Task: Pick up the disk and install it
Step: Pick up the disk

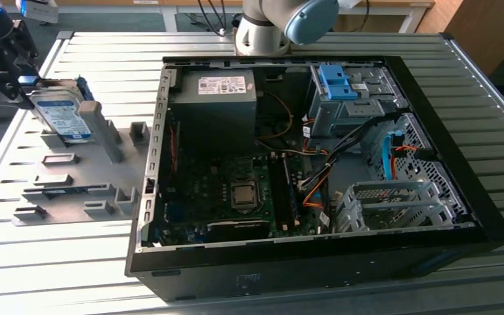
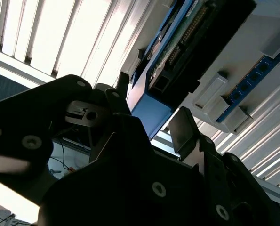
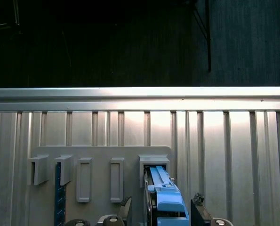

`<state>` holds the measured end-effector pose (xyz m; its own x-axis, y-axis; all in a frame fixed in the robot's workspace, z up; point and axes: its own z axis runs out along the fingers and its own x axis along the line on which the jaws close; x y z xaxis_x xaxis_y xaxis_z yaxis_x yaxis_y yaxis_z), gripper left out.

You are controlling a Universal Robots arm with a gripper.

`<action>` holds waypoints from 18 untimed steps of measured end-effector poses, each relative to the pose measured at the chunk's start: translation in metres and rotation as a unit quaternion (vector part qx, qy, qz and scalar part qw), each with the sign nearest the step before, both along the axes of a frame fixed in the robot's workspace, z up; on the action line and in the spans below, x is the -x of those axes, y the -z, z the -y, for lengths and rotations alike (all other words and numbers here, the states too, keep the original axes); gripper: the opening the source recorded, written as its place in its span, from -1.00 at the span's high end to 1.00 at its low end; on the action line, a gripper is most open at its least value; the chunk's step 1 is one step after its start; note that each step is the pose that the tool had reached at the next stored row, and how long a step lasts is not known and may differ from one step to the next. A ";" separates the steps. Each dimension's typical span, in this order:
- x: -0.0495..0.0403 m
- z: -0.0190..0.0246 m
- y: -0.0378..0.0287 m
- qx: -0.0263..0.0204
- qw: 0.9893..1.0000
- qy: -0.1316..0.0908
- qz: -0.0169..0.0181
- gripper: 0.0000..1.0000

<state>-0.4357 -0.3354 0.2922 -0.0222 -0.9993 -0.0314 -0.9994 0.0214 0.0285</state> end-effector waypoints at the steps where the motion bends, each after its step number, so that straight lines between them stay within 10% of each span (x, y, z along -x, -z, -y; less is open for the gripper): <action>1: 0.0000 0.0000 0.0000 0.000 1.000 0.000 0.000 -0.21; 18: -0.0006 0.0002 0.0000 0.000 1.000 0.000 0.000 -0.07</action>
